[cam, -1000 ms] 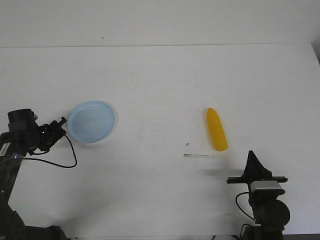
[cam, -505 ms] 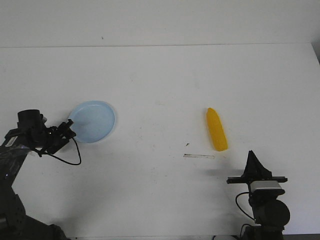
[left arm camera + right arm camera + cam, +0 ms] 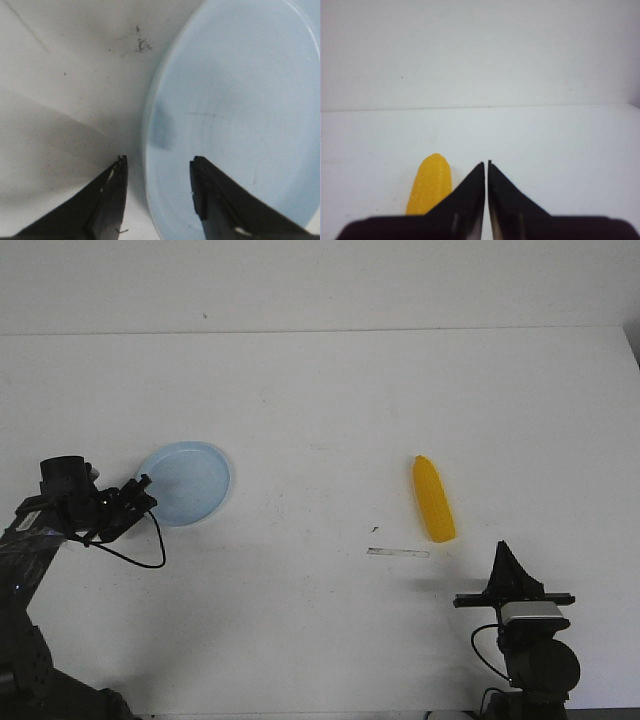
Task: Place corn on plate with both arms
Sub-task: 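Slide the blue plate with the left gripper toward the yellow corn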
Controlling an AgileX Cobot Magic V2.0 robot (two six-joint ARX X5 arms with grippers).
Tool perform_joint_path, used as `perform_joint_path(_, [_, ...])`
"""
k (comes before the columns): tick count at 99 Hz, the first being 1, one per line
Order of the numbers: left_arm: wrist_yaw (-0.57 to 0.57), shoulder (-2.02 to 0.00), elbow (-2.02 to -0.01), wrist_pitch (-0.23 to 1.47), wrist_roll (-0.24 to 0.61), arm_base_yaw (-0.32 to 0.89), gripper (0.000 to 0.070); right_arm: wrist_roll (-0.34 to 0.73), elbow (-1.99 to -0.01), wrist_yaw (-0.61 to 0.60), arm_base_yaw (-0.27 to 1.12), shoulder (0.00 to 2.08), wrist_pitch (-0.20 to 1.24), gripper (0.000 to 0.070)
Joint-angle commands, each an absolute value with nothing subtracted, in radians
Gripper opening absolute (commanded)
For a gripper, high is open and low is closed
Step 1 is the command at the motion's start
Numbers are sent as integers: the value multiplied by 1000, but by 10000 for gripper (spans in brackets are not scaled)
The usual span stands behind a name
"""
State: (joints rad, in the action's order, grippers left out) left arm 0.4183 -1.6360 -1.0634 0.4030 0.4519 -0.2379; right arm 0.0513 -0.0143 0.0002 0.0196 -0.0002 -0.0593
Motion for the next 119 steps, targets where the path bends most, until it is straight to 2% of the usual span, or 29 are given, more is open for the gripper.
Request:
perform_joint_path(1, [423,-1663,-1079,397,445,-235,243,48,-13,0,22,1,-72,10])
perform_joint_path(9, [428,-1671,-1079,393,445,-228,231,48,-13,0,22,1,-72,10])
perform_joint_path(21, [430,-1690,-1079,394,439,-221,156,48,-13,0,22,1,-72,10])
perform_joint_path(35, [432,-1712,-1079,393,439,-211,147,48,-13,0,22,1,-72,10])
perform_joint_path(48, [451,-1714,-1079,394,439,-208,0,48,-13,0,22,1,-72,10])
perform_joint_path(76, [556,-1708,-1079,390,448,-197,0,48,-13,0,22,1,-72,10])
perform_joint_path(92, [569,-1678,-1079,391,458,-172,0,48,-13,0,22,1,-72,10])
perform_joint_path(110, [563,-1634,-1079,386,459,-79,0,48,-13,0,22,1,-72,10])
perform_joint_path(119, [510,-1627,-1079,378,466,7,1,48,-13,0,22,1,-72,10])
